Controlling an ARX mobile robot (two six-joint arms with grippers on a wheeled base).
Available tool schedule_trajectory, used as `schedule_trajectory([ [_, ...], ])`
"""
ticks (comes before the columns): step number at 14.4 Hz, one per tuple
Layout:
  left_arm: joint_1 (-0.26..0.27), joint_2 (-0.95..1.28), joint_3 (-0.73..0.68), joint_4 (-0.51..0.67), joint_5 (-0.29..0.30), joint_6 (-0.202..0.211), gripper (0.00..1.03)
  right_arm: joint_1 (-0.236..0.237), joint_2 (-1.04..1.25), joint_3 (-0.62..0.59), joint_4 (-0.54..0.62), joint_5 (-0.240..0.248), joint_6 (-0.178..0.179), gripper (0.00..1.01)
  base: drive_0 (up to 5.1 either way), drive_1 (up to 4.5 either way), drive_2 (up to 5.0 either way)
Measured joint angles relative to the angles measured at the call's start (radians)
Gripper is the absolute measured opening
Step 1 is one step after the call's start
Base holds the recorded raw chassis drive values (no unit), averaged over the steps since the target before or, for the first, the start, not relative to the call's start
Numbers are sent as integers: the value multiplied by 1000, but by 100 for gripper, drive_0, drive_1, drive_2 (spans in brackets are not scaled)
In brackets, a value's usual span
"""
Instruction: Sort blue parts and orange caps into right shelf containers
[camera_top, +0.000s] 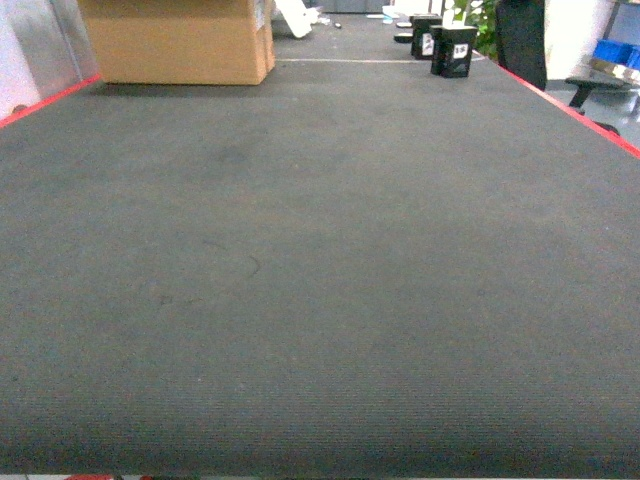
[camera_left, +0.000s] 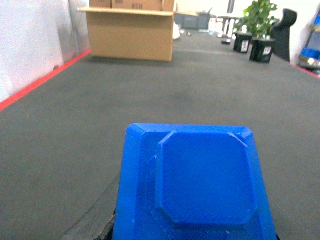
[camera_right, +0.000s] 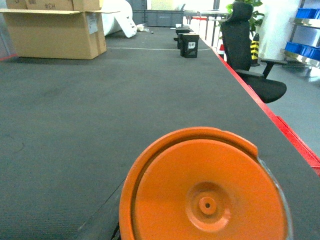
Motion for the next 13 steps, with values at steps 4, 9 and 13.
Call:
schedule_trajectory([
  [4,0,-129,0,-159,0,0,43,0,-58,1,-81,0,0,46,0,0,0],
  [9,1,-148,0,-148,0,1,43,0,-177,1,-180,0,0,46,0,0,0],
  [13,1,-148,0,-147,1,1,43,0,-177,1,-185,0,0,46,0,0,0],
])
